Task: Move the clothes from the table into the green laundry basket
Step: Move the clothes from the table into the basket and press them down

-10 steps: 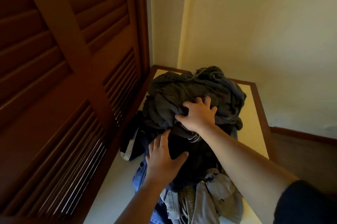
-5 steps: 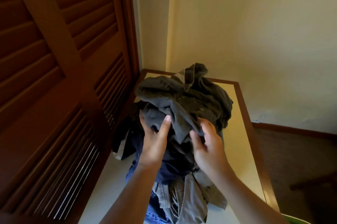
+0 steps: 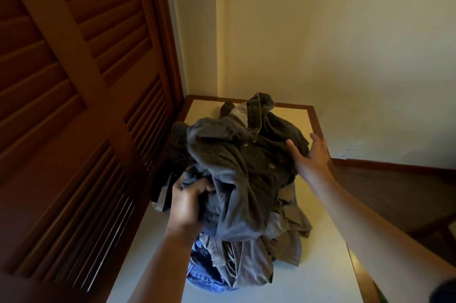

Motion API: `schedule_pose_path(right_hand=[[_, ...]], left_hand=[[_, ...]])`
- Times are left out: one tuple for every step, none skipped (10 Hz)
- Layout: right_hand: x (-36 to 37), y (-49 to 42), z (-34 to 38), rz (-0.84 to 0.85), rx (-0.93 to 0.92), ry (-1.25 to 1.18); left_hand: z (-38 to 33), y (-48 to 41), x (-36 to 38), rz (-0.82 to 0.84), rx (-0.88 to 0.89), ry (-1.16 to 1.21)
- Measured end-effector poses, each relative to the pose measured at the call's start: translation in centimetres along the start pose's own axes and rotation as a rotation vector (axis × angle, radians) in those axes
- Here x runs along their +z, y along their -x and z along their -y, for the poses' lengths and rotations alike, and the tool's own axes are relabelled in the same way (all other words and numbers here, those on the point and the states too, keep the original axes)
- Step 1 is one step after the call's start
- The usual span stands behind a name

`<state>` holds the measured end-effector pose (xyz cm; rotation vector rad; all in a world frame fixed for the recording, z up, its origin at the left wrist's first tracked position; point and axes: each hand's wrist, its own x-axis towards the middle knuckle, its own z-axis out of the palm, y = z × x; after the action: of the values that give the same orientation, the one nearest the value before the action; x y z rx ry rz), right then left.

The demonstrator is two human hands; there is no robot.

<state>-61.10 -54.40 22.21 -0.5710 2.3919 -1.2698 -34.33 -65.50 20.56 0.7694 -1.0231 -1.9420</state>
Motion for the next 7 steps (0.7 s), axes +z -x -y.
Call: schedule_pose_path(right_hand=[[-0.9, 0.0, 1.2, 0.247, 0.206, -0.29], [-0.6, -0.1, 0.8, 0.361, 0.241, -0.279], [-1.0, 0.9, 1.0, 0.474, 0.232, -0.292], [-1.8, 3.4, 0.9, 0.529, 0.116, -0.283], [-2.9, 6.2, -0.4, 0.594, 0.032, -0.368], [-4.3, 9.8, -1.6, 0.719, -0.08, -0.445], [-5.1, 13.1, -3.5, 0.723, -0.114, -0.446]], left_hand=[[0.1, 0.4, -0.5, 0.018, -0.095, 0.093], [0.3, -0.4, -1.2, 0.054, -0.142, 0.086], [0.7, -2.2, -1.9, 0.025, -0.163, 0.045], [0.4, -3.1, -0.5, 0.098, -0.2, 0.072], [-2.9, 0.0, 6.3, 0.23, -0.205, 0.028], [-2.7, 1.5, 9.7, 0.357, -0.107, -0.054], [-1.5, 3.9, 12.4, 0.367, -0.077, -0.111]])
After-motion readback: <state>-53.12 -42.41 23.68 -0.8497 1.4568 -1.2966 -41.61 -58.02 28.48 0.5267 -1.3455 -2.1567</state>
